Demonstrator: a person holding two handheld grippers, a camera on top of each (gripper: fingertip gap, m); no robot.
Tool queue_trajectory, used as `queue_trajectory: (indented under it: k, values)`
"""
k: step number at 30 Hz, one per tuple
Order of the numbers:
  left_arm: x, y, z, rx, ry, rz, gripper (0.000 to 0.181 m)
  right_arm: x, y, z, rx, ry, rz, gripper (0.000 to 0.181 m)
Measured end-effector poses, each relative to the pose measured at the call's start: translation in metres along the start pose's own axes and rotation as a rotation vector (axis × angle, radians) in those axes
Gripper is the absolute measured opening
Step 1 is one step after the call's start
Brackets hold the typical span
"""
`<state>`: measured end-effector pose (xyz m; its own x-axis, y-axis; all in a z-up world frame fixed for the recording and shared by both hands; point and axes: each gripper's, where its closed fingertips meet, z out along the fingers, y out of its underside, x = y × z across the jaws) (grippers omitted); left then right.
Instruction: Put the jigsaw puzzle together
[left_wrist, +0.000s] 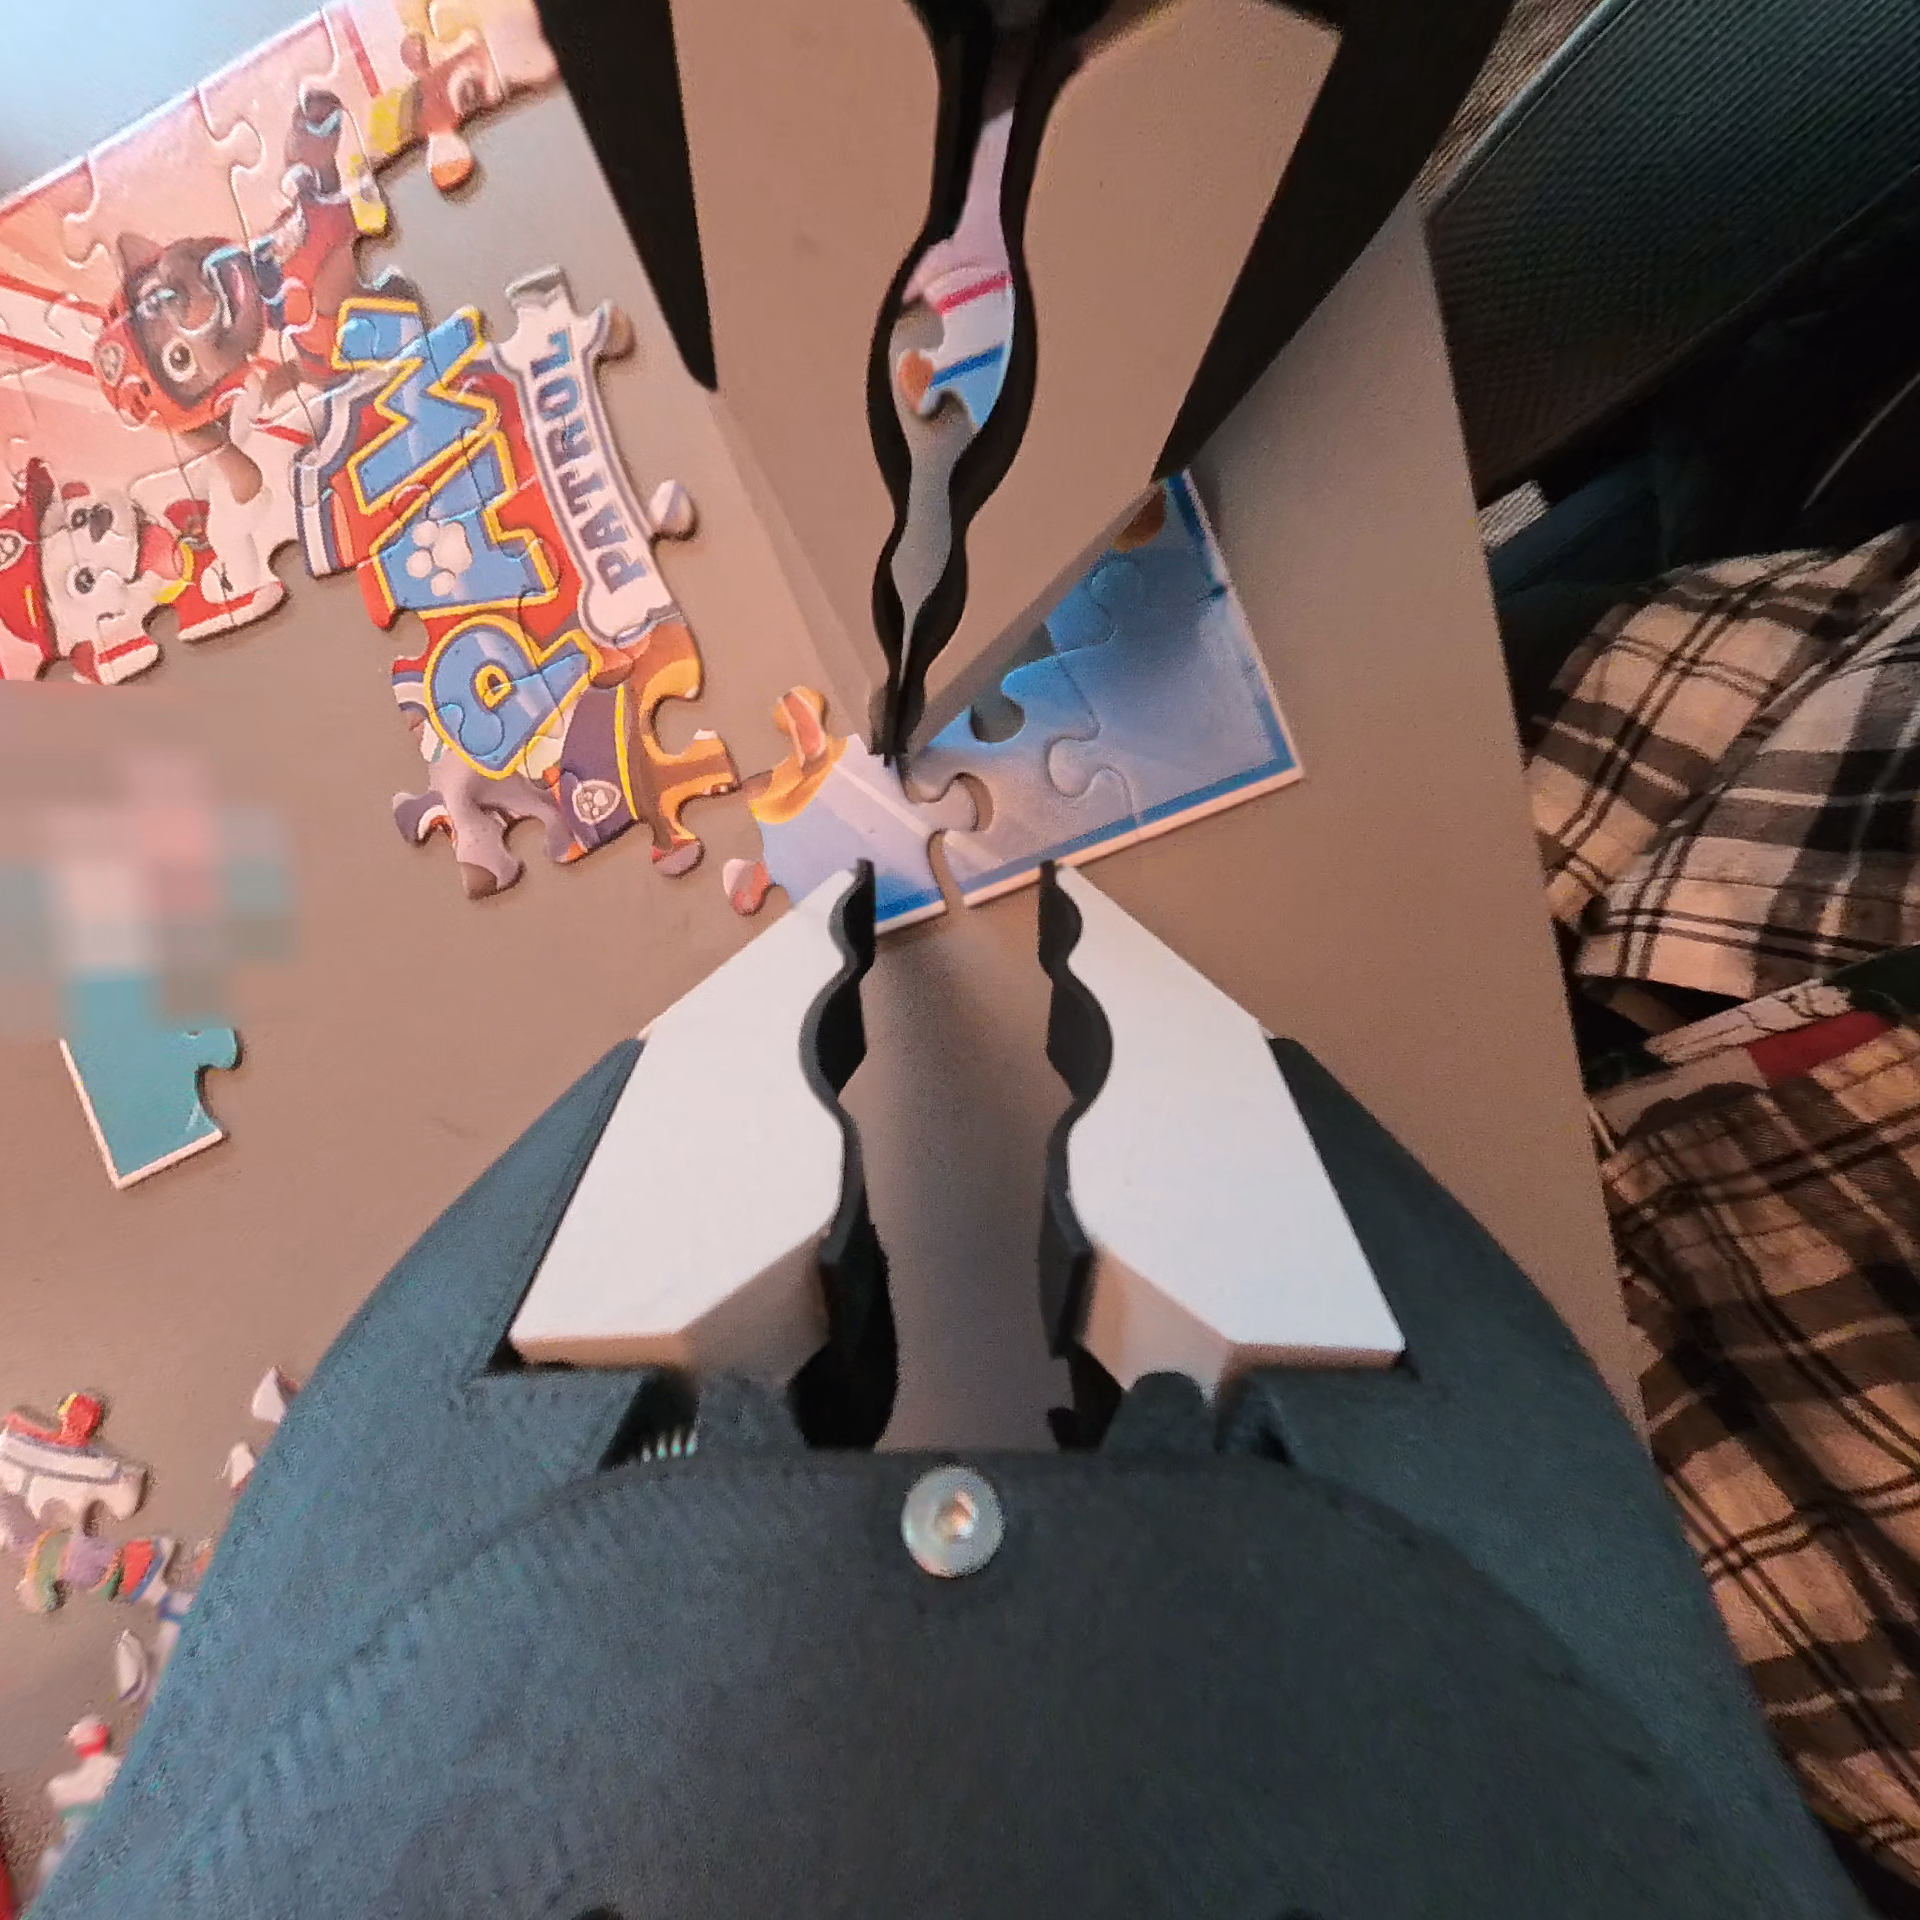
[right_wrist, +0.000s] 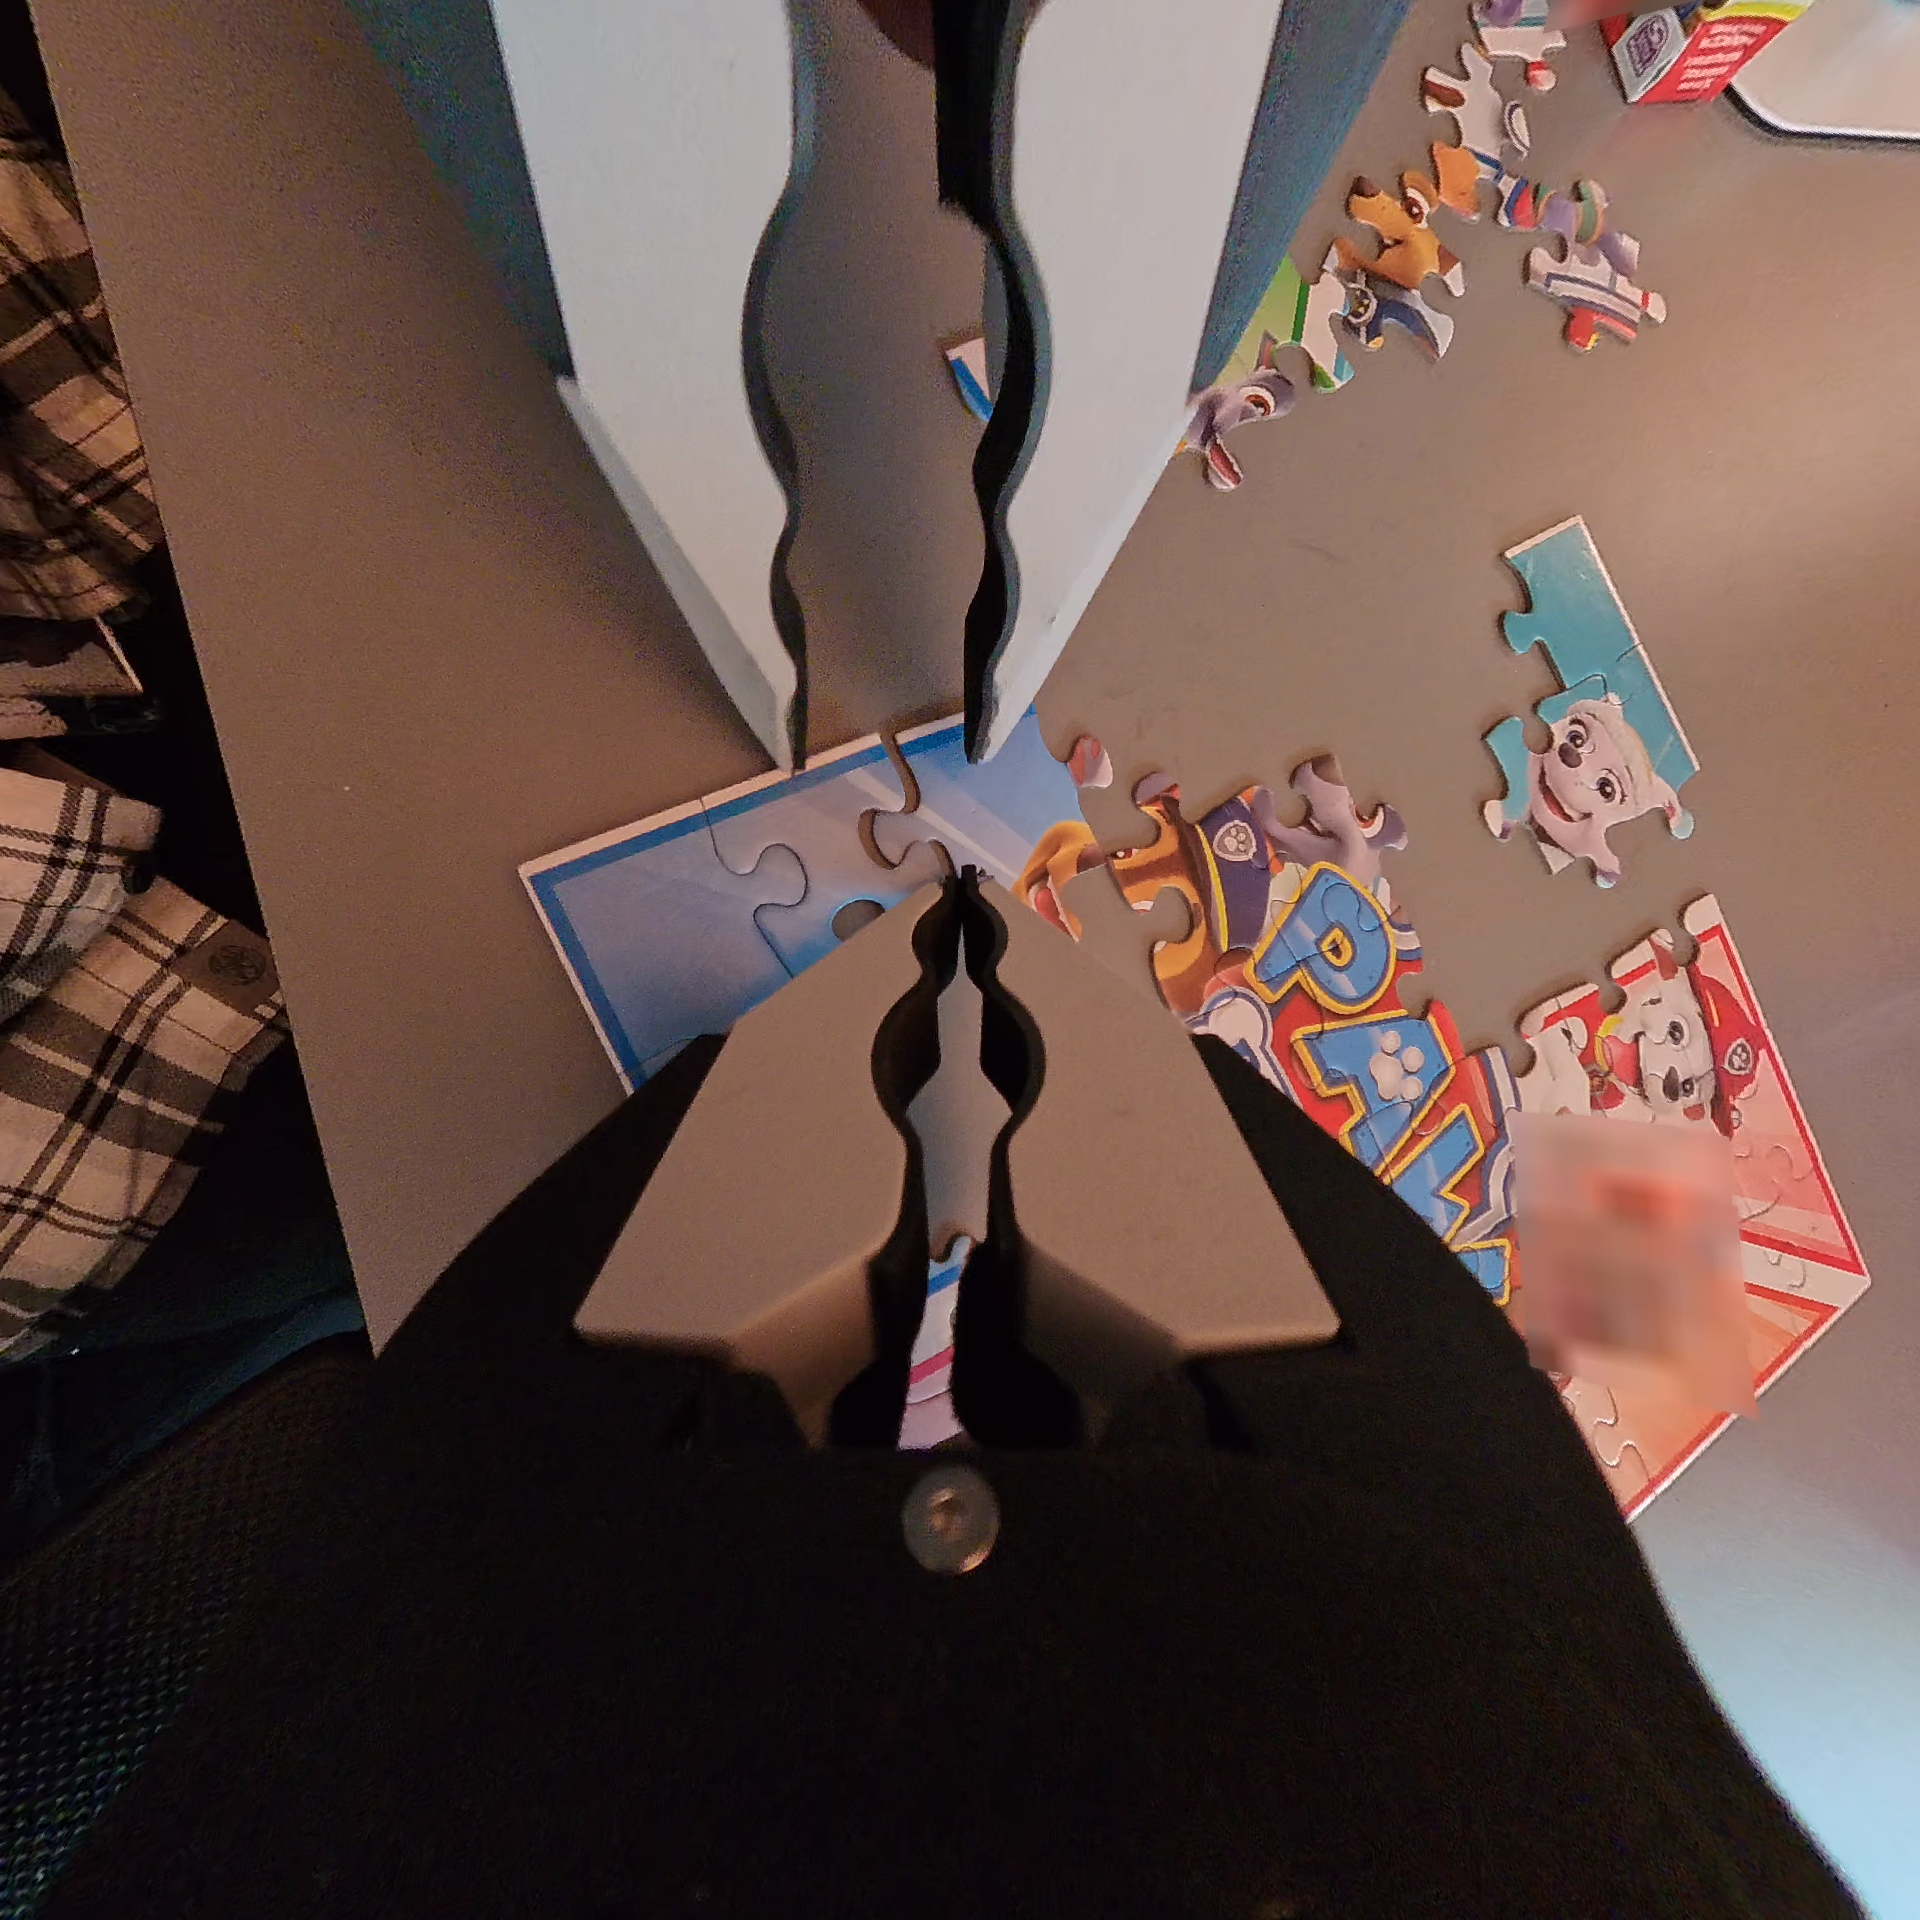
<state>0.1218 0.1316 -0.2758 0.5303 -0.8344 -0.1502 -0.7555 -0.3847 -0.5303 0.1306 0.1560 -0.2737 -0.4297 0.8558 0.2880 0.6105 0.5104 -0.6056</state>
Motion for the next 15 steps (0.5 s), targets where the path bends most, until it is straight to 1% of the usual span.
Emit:
queue_trajectory:
  k: [5,8,11,15]
  values:
    - [-0.0006,0.0002,0.0011,0.003,0.006,-0.038,0.031,0.0022,-0.0002,0.0021,0.005,0.013,0.009,0.0]
    - [-0.0013,0.0026,0.0003,-0.002,0.007,-0.043,0.023,0.0028,-0.0006,0.002,0.005,0.017,0.009,0.0]
    - [-0.0026,0.0038,-0.0003,-0.005,0.006,-0.048,0.024,0.0015,0.0,-0.0009,0.004,0.018,0.018,0.0]
    - [-0.0097,0.0084,-0.0026,-0.008,0.0,-0.059,0.03,-0.0064,0.0004,-0.0058,0.011,-0.003,0.034,0.003]
